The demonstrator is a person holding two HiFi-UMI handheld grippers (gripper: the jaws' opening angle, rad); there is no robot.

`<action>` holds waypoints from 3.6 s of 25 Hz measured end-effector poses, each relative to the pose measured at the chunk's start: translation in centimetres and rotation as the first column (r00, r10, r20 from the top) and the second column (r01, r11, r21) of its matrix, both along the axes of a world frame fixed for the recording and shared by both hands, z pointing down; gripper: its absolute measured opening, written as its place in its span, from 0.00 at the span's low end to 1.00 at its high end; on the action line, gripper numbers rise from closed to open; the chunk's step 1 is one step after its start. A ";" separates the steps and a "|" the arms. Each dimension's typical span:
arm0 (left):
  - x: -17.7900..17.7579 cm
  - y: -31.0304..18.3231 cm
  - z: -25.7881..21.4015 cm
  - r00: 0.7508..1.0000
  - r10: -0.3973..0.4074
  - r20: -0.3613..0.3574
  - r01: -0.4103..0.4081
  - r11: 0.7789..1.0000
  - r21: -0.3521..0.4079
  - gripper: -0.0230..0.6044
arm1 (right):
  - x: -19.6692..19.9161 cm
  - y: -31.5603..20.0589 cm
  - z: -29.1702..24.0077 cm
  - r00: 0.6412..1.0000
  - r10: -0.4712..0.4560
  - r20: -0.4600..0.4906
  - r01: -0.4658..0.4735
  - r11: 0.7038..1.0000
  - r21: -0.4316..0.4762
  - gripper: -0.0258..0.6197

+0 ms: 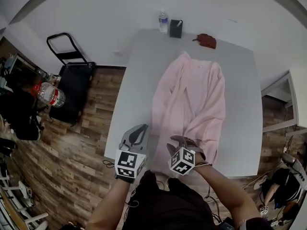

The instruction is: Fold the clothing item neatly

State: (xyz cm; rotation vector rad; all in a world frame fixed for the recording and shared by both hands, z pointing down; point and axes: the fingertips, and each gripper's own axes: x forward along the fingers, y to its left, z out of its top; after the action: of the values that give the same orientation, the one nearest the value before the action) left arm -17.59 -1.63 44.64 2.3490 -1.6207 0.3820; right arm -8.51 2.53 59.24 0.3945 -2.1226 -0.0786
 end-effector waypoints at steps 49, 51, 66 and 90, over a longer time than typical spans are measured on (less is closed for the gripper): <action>-3.9 -7.2 7.8 0.993 0.066 -0.101 -0.077 0.990 -0.117 0.06 | -12.4 -18.7 -12.3 0.699 0.521 0.490 -0.288 0.832 -0.474 0.08; -2.7 -7.1 8.9 0.990 0.074 -0.119 -0.090 0.987 -0.135 0.06 | -12.3 -19.9 -14.8 0.654 0.523 0.547 -0.272 0.837 -0.475 0.08; 4.2 -16.8 12.4 0.982 0.015 -0.188 -0.050 0.981 -0.185 0.31 | -10.2 -23.9 -28.6 0.334 0.566 0.754 -0.089 0.815 -0.572 0.08; -1.4 -28.6 15.2 0.987 0.125 0.103 -0.107 0.980 -0.170 0.07 | 1.2 -27.9 -28.1 0.210 0.571 0.794 -0.150 0.821 -0.551 0.08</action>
State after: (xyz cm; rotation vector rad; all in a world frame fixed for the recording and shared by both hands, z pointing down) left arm -18.96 -30.20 59.88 2.3400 -1.4413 0.6588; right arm -7.28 -25.35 31.14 0.8850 -3.0360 1.1453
